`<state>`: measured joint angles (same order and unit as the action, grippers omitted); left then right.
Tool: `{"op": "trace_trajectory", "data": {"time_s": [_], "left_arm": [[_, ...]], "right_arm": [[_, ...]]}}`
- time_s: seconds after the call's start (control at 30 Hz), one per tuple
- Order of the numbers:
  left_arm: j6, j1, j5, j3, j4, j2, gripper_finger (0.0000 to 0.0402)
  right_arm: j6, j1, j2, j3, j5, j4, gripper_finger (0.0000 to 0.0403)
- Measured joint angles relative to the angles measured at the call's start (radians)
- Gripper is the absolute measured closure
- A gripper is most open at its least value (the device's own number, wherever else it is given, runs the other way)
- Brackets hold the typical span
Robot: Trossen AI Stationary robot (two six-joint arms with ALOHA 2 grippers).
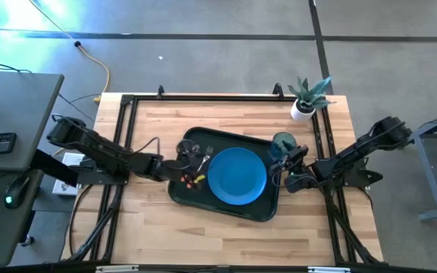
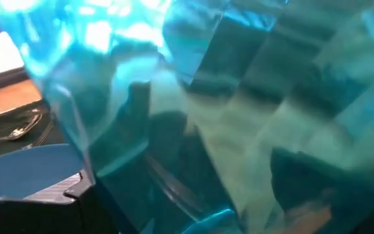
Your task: Pick and place plate/cup/fork/spoon on tray
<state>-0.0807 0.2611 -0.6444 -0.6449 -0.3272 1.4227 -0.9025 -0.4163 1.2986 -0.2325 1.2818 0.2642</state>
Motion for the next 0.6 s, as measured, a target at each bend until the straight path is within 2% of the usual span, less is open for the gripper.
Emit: {"op": "trace_trajectory", "data": {"time_s": [0.07, 0.27, 0.47, 0.6], "left_arm": [[-0.015, 0.000, -0.028, 0.045, -0.046, -0.033, 0.0190], [-0.024, 0.005, -0.019, 0.126, -0.104, -0.099, 0.0190], [-0.025, 0.028, -0.021, 0.135, -0.106, -0.118, 0.0190], [-0.031, 0.029, -0.022, 0.135, -0.106, -0.126, 0.0190]], "right_arm": [[-0.016, 0.008, 0.003, 0.010, -0.006, 0.005, 0.0054], [-0.014, 0.037, 0.092, 0.000, -0.064, 0.048, 0.0054], [0.011, 0.067, 0.184, -0.055, -0.067, 0.059, 0.0054], [0.038, 0.091, 0.194, -0.082, -0.095, 0.058, 0.0054]]}}
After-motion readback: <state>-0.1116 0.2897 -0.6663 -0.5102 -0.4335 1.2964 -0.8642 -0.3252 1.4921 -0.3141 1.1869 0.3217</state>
